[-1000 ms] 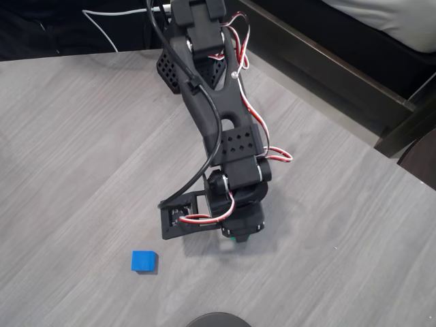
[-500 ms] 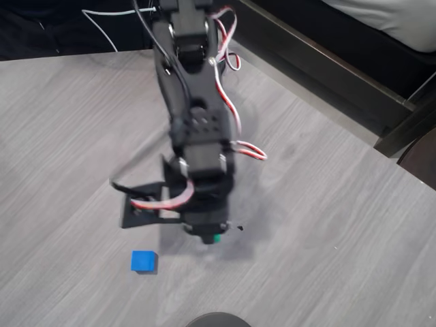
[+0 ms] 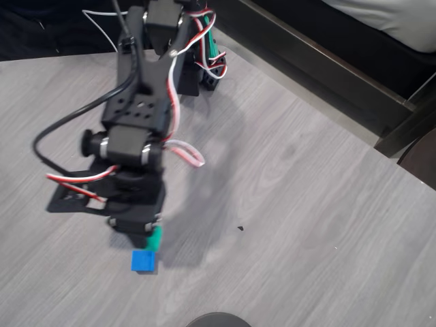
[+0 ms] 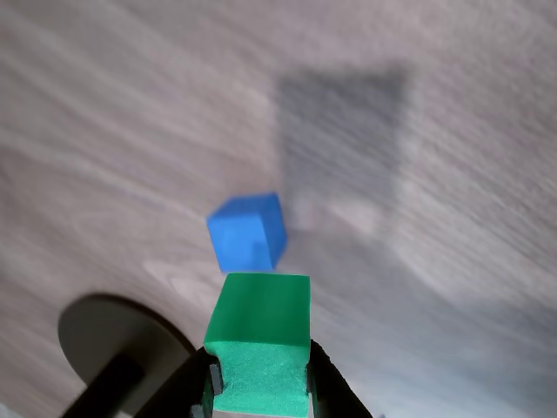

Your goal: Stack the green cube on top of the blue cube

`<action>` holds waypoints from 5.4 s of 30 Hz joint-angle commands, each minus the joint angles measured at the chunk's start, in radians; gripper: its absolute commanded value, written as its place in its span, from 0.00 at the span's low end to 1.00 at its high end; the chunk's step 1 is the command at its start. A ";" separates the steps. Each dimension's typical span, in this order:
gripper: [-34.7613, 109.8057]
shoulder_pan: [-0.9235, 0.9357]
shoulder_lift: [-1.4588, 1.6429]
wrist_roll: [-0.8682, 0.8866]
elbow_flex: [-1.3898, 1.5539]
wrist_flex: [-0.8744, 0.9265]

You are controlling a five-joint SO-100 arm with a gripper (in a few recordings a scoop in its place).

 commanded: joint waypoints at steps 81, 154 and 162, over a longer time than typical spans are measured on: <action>0.42 -0.061 0.112 -0.015 -0.199 0.273; 0.24 -0.314 2.005 -0.064 1.847 -0.058; 0.24 -0.314 2.005 -0.064 1.847 -0.058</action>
